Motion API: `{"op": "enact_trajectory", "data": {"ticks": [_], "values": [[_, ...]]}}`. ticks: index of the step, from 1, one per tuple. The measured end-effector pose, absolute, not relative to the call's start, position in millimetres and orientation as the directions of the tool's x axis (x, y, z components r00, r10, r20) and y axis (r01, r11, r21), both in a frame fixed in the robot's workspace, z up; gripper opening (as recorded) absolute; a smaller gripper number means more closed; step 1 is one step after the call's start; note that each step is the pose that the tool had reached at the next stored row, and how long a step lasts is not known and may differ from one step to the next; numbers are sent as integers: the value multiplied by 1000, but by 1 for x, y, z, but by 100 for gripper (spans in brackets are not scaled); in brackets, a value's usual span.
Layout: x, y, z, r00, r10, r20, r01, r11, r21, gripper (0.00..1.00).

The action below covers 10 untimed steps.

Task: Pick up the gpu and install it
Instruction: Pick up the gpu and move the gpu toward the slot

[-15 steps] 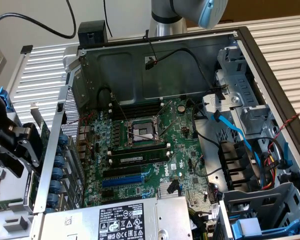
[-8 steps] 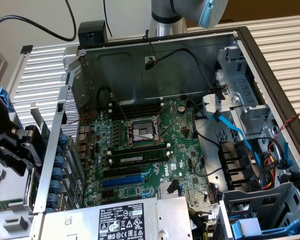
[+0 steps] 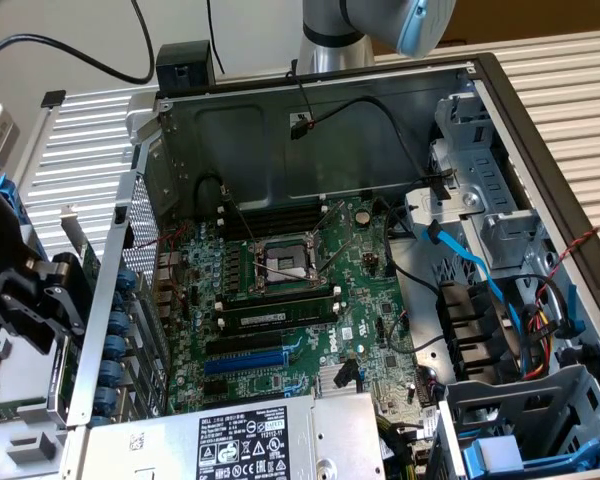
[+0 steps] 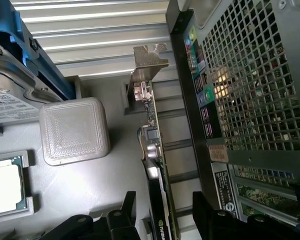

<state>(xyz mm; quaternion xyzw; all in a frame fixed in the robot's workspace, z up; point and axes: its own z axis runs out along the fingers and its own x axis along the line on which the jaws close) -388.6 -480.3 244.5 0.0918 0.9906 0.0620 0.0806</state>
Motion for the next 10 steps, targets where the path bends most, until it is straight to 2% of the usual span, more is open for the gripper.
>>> {"op": "enact_trajectory", "data": {"ticks": [10], "values": [[-389,-478,239,-970,192,-149,172,976,136,57]]}}
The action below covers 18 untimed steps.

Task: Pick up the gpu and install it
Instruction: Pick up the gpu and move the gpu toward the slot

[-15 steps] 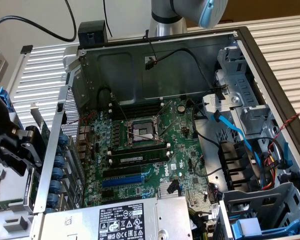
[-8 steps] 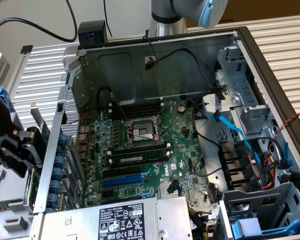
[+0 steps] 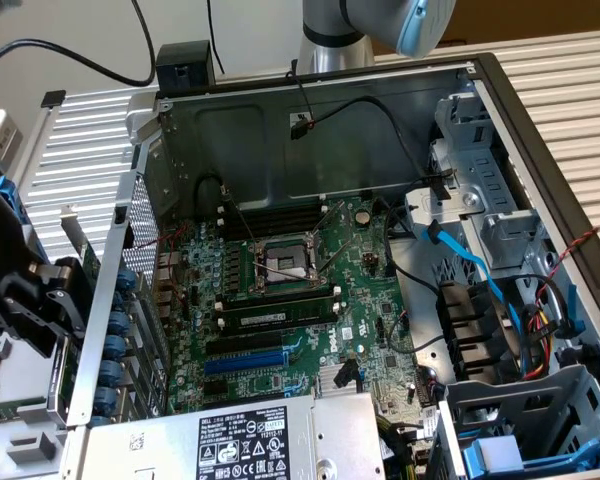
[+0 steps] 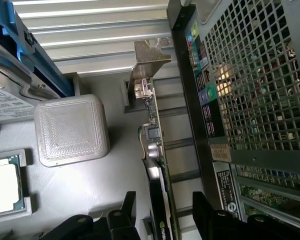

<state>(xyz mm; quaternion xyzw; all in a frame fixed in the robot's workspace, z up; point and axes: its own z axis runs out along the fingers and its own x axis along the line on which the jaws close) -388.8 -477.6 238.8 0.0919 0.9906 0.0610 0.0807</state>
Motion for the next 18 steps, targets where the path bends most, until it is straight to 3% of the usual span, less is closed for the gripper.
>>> {"op": "enact_trajectory", "data": {"ticks": [18], "values": [[-389,-472,224,-970,192,-148,172,976,135,57]]}}
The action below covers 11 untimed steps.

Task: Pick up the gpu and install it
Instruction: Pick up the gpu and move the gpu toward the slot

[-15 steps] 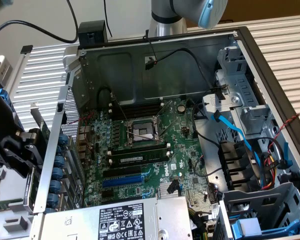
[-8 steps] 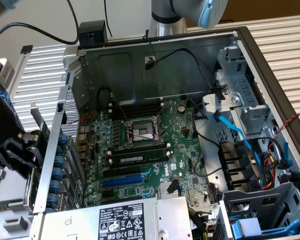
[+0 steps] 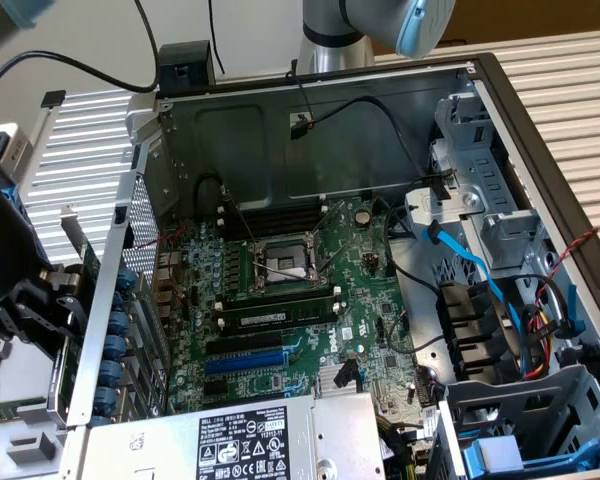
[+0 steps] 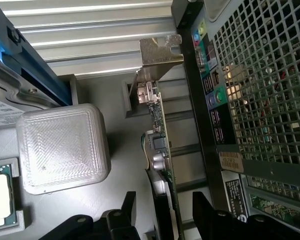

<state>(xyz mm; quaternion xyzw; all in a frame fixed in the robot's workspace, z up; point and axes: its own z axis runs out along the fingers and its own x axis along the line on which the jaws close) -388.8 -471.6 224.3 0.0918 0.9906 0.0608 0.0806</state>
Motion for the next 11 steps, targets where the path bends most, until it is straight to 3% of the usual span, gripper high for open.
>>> {"op": "enact_trajectory", "data": {"ticks": [11], "values": [[-389,-472,222,-970,192,-149,172,976,135,57]]}}
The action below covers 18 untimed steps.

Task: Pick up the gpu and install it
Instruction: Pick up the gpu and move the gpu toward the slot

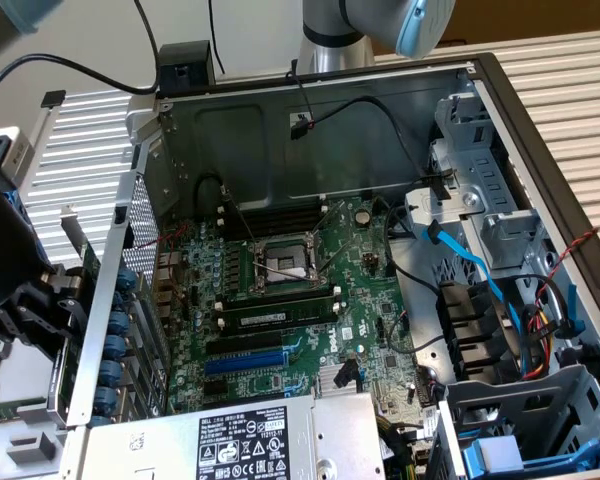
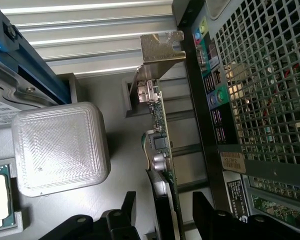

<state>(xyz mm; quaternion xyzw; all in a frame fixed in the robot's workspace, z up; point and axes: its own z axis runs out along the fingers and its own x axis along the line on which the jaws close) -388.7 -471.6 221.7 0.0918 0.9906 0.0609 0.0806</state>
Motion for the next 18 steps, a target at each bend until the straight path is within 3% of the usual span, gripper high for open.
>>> {"op": "enact_trajectory", "data": {"ticks": [4,7,16,18], "values": [[-389,-472,222,-970,192,-149,172,976,135,55],[-389,-472,222,-970,192,-149,172,976,135,41],[-389,-472,221,-970,192,-149,172,976,135,41],[-389,-472,221,-970,192,-149,172,976,135,32]]}}
